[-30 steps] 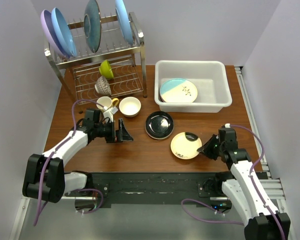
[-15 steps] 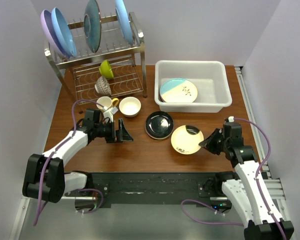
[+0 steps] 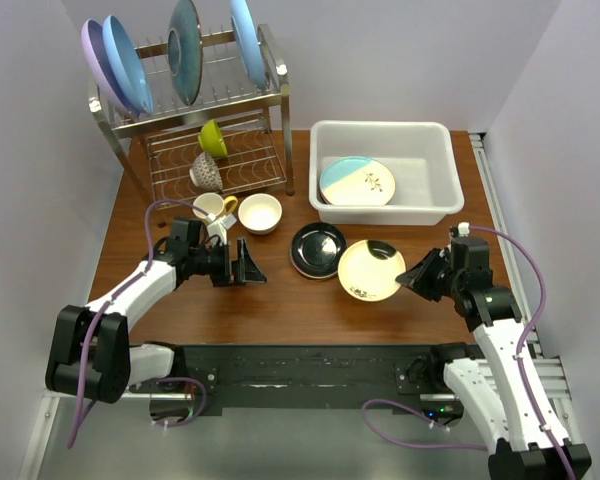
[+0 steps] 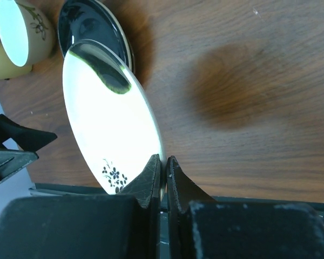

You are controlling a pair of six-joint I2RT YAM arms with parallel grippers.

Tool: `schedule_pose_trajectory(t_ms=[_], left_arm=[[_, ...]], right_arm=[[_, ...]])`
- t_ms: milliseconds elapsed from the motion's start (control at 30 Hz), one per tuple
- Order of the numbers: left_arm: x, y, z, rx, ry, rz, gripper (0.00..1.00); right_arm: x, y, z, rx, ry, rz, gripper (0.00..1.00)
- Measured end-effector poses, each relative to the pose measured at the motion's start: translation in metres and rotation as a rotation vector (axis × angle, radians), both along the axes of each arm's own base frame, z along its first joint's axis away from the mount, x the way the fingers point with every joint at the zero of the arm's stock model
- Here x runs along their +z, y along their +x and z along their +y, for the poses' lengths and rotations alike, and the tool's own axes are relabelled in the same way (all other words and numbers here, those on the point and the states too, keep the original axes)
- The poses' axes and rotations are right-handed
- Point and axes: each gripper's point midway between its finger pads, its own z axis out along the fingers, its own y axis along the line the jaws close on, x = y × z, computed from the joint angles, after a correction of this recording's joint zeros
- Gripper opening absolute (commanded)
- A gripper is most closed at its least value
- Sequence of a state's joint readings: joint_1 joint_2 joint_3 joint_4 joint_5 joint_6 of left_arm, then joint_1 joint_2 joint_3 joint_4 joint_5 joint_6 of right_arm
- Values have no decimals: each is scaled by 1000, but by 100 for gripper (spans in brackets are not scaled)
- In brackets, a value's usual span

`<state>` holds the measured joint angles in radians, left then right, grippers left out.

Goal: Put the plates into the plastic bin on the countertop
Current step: Pick up the plate at the center of the board, then place the plate in the plastic bin.

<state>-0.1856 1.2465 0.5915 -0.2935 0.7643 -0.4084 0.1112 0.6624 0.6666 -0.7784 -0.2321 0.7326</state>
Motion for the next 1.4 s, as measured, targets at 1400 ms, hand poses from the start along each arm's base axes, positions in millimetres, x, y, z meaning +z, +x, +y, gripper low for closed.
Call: schedule_pose_trajectory(t_ms=[1400], left_arm=[[-4, -1, 0, -3, 0, 16, 100]], right_arm=[[87, 217, 25, 31, 49, -233, 0]])
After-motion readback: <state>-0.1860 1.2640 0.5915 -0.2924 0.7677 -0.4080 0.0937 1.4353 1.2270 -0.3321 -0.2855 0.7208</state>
